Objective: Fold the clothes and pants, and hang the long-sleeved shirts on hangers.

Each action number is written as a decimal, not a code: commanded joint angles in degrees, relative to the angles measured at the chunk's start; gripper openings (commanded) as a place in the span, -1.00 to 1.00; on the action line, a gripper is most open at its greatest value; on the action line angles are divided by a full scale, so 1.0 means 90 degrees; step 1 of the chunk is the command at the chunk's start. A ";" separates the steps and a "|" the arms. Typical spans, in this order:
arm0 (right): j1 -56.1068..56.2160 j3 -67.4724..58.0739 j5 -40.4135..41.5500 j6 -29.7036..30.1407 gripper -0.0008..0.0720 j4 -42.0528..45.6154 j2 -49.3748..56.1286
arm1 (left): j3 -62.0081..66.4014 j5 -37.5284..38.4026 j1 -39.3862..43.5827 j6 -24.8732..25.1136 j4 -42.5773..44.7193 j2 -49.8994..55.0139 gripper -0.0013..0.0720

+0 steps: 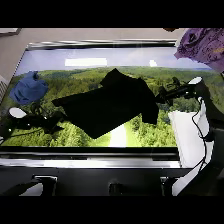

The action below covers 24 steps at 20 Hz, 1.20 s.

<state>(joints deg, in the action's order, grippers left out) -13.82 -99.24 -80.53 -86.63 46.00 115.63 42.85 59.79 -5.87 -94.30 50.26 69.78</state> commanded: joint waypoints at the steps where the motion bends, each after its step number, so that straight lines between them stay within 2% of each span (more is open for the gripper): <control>1: 0.0005 -0.0005 -0.0034 -0.0289 -0.91 -0.0036 -0.0136 | -0.0648 -0.0527 0.0741 0.0214 -0.0595 -0.0131 0.88; 5: 0.0010 -0.0005 -0.0277 -0.0355 -0.91 -0.0036 -0.0151 | -0.0651 -0.1098 0.1355 0.0189 -0.0976 -0.0068 0.88; 14: 0.0010 -0.0005 -0.0556 -0.0352 -0.91 -0.0041 -0.0151 | -0.0648 -0.1574 0.1824 0.0100 -0.1477 0.0675 0.88; 15: 0.0010 -0.0005 -0.0573 -0.0355 -0.91 -0.0046 -0.0151 | -0.0646 -0.1632 0.1906 0.0102 -0.1583 0.0792 0.83; 16: 0.0010 -0.0005 -0.0629 -0.0355 -0.91 -0.0080 -0.0151 | -0.0646 -0.1673 0.1989 0.0129 -0.1719 0.0908 0.50; 19: 0.0010 -0.0005 -0.0957 -0.0347 -0.91 -0.0248 -0.0151 | -0.0583 -0.1826 0.2144 0.0486 -0.2307 0.1059 -0.78; 20: 0.0010 -0.0005 -0.1076 -0.0282 -0.91 -0.0357 -0.0168 | -0.0483 -0.1872 0.2142 0.0515 -0.2353 0.1056 -0.92; 22: 0.0010 -0.0005 -0.1049 -0.0056 -0.91 -0.0835 -0.0338 | -0.0073 -0.1787 0.2001 0.0811 -0.2351 0.1030 -0.93; 24: 0.0010 -0.0019 -0.0435 0.0362 -0.91 -0.1579 -0.0814 | 0.0624 -0.1464 0.1702 0.1207 -0.2283 0.0899 -0.93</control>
<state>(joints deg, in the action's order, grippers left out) -13.78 -99.24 -88.29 -87.31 39.51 111.90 42.78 44.47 11.44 -87.92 30.50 78.50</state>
